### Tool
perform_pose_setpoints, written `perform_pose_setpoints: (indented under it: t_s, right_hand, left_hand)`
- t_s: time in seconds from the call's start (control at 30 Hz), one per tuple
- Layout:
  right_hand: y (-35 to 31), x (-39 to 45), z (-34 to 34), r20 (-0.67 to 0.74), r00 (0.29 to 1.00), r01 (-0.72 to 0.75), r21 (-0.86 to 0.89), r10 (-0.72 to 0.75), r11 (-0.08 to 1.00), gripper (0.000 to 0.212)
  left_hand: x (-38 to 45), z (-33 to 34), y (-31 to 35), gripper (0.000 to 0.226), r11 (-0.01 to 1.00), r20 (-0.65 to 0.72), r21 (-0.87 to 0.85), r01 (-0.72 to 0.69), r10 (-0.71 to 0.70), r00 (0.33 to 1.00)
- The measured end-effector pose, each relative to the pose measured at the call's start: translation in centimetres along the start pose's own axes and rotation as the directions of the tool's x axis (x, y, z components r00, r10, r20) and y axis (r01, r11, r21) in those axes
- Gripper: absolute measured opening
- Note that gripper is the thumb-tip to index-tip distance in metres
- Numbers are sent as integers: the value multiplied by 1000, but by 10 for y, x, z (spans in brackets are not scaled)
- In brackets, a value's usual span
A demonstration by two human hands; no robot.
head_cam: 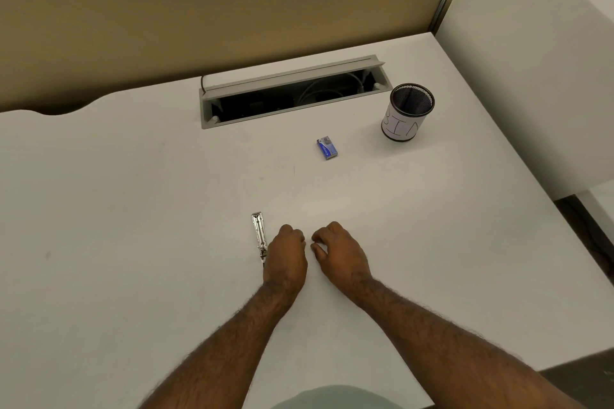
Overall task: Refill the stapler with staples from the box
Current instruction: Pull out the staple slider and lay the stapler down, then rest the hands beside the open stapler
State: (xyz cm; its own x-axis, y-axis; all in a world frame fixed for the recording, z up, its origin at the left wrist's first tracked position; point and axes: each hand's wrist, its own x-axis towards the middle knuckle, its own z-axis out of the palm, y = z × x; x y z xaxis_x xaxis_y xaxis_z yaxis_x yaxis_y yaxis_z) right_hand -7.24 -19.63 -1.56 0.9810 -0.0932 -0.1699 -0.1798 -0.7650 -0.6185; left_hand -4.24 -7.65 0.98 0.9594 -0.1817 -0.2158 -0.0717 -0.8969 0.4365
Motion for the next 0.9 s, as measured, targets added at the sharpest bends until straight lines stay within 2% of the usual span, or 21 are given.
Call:
perform_pose_setpoints:
  t_s: [0.2, 0.27, 0.4, 0.53, 0.6, 0.7, 0.83, 0.9]
  right_hand:
    - [7, -1, -8, -63, 998, -30, -9, 30, 999, 22]
    - [10, 0, -12, -76, 996, -46, -9, 45, 999, 21]
    - [15, 3, -17, -108, 991, -82, 9, 82, 997, 19]
    - [21, 7, -23, -153, 980, -122, 58, 129, 991, 16]
    - [27, 8, -25, -171, 973, -140, 86, 153, 986, 15]
    - [35, 7, -25, -209, 967, -128, 90, 144, 988, 13]
    - [36, 5, -18, -242, 966, -84, 57, 95, 995, 13]
    - [34, 4, -16, -256, 963, -73, 51, 84, 996, 13]
  left_hand:
    - [-1, 6, 5, 23, 930, 70, 338, -146, 130, 989]
    - [1, 7, 7, 25, 905, 87, 390, -172, 150, 985]
    - [11, 9, 14, 28, 907, 117, 362, -215, 185, 976]
    - [16, 14, 29, 28, 937, 122, 228, -266, 244, 962]
    - [7, 19, 34, 25, 950, 74, 150, -275, 267, 961]
    - [-20, 28, 32, 34, 982, -24, 78, -170, 173, 985]
    - [-44, 35, 19, 54, 990, -1, 126, 64, -64, 998]
    - [-47, 36, 13, 56, 982, 18, 152, 109, -113, 993]
